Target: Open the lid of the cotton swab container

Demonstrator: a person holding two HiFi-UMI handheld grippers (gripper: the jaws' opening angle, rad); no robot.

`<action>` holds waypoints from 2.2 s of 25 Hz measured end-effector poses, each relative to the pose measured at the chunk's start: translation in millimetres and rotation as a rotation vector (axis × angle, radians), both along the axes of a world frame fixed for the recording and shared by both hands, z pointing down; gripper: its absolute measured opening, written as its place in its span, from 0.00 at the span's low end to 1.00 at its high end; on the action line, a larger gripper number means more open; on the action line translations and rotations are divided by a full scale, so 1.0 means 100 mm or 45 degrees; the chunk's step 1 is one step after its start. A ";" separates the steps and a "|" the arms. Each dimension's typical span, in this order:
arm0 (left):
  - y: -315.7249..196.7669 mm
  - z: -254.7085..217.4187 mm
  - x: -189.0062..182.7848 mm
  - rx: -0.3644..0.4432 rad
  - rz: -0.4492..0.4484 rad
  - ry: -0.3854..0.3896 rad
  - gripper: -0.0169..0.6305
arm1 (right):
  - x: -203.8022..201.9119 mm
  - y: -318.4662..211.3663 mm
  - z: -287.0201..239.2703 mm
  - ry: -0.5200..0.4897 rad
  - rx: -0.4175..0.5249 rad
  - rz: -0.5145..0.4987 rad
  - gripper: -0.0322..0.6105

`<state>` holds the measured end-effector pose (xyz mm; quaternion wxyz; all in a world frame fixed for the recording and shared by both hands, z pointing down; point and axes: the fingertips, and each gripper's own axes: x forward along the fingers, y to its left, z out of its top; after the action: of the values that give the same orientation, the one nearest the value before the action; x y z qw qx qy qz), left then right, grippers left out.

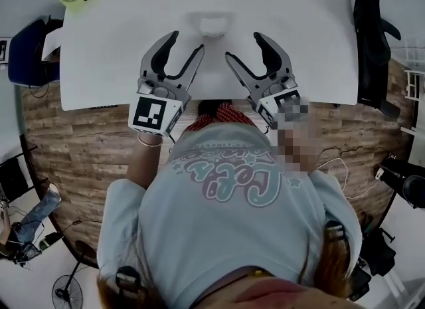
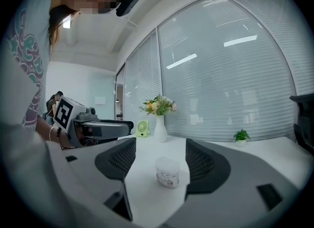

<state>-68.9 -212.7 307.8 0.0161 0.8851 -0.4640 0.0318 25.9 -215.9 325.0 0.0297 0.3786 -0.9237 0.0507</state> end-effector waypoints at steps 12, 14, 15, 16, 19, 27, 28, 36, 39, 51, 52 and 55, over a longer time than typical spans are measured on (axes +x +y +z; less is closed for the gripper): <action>-0.15 0.41 0.11 -0.060 0.192 -0.041 0.38 | 0.04 -0.10 0.29 0.023 -0.070 -0.011 0.52; -0.19 0.52 0.13 -0.070 0.244 -0.085 0.42 | 0.05 -0.11 0.32 0.031 -0.074 -0.013 0.52; -0.20 0.57 0.13 -0.078 0.267 -0.103 0.44 | 0.05 -0.12 0.34 0.033 -0.077 -0.012 0.52; -0.22 0.62 0.14 -0.089 0.286 -0.112 0.45 | 0.06 -0.12 0.36 0.035 -0.080 -0.010 0.52; -0.26 0.72 0.15 -0.097 0.341 -0.114 0.45 | 0.08 -0.13 0.42 0.039 -0.092 0.001 0.52; -0.35 0.93 0.23 -0.104 0.462 -0.198 0.48 | 0.07 -0.09 0.50 0.062 -0.115 -0.012 0.52; -0.36 0.96 0.24 -0.109 0.468 -0.207 0.48 | 0.06 -0.07 0.50 0.066 -0.116 -0.017 0.52; -0.53 1.28 0.26 -0.166 0.498 -0.275 0.50 | 0.02 -0.07 0.45 0.072 -0.092 -0.020 0.52; -0.58 1.37 0.26 -0.184 0.524 -0.276 0.50 | -0.02 -0.08 0.47 0.098 -0.073 -0.014 0.52; -0.67 1.59 0.43 -0.208 0.672 -0.448 0.50 | 0.06 -0.06 0.50 0.121 -0.091 0.003 0.52; -0.68 1.60 0.45 -0.204 0.686 -0.460 0.50 | 0.04 -0.07 0.49 0.115 -0.083 0.005 0.52; -0.70 1.61 0.49 -0.209 0.714 -0.447 0.50 | 0.02 -0.08 0.48 0.111 -0.079 0.006 0.52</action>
<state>-20.3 -282.9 468.5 -0.0022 0.9551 -0.1940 0.2241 27.9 -223.8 372.7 0.0817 0.3817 -0.9185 0.0630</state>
